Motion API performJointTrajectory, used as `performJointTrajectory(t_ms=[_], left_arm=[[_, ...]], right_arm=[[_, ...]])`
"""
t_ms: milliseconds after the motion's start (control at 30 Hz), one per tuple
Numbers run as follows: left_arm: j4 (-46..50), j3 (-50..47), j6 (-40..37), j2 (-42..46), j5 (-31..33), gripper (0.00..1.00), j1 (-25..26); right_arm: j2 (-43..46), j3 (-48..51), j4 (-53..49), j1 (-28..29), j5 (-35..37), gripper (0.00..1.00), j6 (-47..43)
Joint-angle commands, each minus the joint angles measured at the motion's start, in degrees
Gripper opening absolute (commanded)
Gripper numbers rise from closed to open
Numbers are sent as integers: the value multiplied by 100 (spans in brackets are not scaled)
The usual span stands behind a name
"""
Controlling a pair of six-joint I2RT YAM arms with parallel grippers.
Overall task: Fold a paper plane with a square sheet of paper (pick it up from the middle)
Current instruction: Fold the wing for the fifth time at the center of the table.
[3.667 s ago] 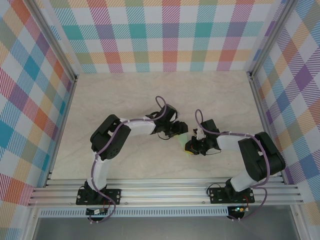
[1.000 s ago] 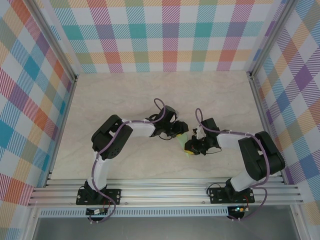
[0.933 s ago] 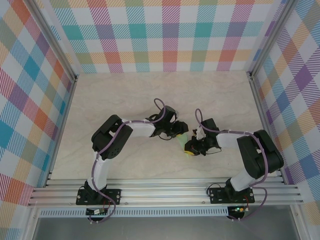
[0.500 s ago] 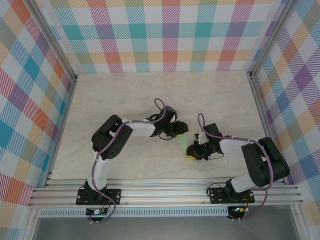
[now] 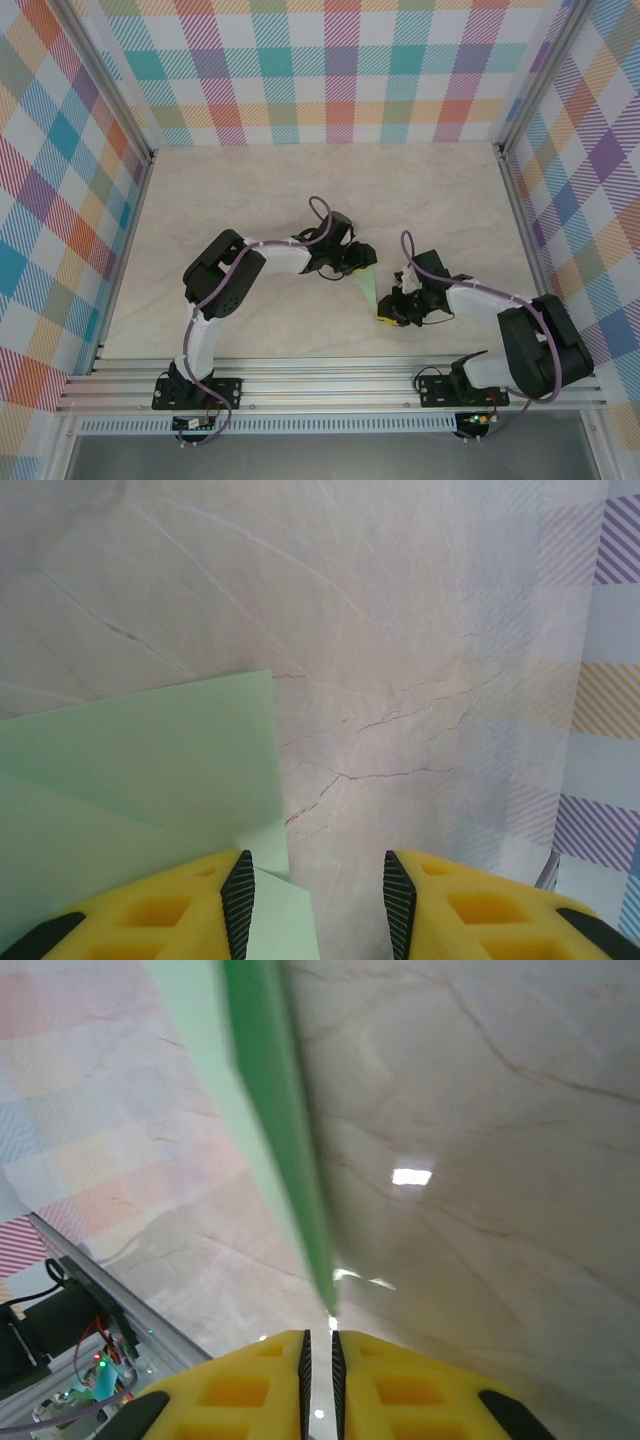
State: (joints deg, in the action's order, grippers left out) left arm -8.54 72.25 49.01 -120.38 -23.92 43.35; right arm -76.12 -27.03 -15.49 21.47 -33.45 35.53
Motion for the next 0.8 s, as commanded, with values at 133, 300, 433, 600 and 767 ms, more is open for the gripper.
performJointTrajectory(t_ms=[133,300,433,600,767], left_arm=[[559,-97,-160,-151,150,42,-51],[592,-68,-156,-169,164,43,-47],[614,-53,-150,-178,175,42,-47],[618,-55,-154,-183,174,43,-43],[677,-32,-173,-175,193,43,-51]], right_arm=[[-335,-912,151,50,-157,20,-66],[-1010,-1164,510,45,-232,20,-11],[-1381,-1180,592,50,-82,21,-48],[-1752,-973,603,50,33,21,-151],[-1848,-555,787,53,65,21,-141]])
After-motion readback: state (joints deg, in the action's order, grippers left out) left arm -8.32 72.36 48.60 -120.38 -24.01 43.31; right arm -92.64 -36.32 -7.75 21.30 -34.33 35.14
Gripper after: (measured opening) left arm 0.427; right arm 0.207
